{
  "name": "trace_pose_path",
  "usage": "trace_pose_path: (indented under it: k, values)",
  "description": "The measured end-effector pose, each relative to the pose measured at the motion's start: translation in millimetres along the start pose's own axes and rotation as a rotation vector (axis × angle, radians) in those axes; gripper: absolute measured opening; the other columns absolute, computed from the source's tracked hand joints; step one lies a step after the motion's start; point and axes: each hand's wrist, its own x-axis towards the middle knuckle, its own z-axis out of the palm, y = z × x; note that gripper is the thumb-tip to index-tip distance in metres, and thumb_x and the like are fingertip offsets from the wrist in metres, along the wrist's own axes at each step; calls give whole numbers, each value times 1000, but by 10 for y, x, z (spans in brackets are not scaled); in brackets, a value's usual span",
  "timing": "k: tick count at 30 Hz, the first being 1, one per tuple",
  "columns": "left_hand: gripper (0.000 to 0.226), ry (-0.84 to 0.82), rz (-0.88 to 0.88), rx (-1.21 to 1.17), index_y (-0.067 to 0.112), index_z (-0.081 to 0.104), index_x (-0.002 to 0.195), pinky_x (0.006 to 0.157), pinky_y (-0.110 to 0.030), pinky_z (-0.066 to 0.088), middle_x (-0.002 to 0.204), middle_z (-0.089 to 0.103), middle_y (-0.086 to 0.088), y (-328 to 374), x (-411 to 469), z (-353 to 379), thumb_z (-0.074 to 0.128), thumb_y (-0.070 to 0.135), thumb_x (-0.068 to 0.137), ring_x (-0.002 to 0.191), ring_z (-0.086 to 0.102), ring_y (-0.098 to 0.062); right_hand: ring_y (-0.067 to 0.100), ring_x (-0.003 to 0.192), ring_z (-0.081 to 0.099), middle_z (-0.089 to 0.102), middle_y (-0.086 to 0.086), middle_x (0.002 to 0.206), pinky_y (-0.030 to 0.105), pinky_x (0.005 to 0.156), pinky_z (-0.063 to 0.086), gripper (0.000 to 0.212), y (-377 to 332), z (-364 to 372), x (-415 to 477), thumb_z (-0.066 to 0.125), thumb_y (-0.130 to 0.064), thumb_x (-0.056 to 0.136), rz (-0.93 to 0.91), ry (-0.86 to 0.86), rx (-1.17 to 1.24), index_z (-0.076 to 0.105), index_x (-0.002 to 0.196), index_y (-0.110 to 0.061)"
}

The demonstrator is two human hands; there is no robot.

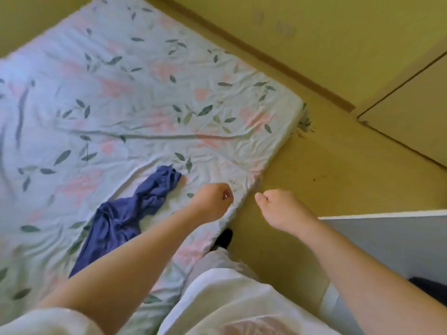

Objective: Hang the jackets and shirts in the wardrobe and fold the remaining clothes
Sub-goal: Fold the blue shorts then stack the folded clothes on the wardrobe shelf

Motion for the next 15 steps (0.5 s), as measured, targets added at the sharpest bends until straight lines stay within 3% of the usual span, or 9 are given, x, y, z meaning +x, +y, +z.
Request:
trace_pose_path:
  k: [3,6,8,11,15]
  values:
    - [16,-31,-203,69,21,58,84,54,-29,34,83,60,-1,-977,107,-64,50,20,97,76,54,-25,14,62,49,51,0,69,29,51,28,50,-497,449,434,30,-40,108,-68,-159,-18,45,66,-18]
    - [22,-100,-392,101,7,68,105,71,-39,52,106,65,-14,-1814,193,-57,49,16,97,92,63,-33,24,74,55,56,4,76,29,59,38,51,-867,900,809,26,-37,110,-112,-318,-55,55,74,-15]
    - [28,-127,-479,94,5,67,117,85,-40,55,120,62,-14,-2221,308,-15,51,13,96,105,61,-32,26,81,56,58,7,83,33,67,40,51,-1011,1195,1046,25,-37,110,-89,-392,-67,58,81,-12]
    - [32,-102,-505,75,4,59,124,97,-42,49,133,49,-19,-2576,640,91,50,11,94,116,54,-36,22,75,51,54,5,80,33,64,34,45,-1115,1543,1336,28,-34,110,-47,-431,-64,48,73,-18]
    - [45,-69,-580,81,18,49,136,101,-47,43,146,32,-17,-2889,1127,220,52,14,92,128,38,-40,27,89,58,64,10,96,33,74,41,40,-1079,1802,1627,32,-34,109,32,-398,-44,59,87,-13]
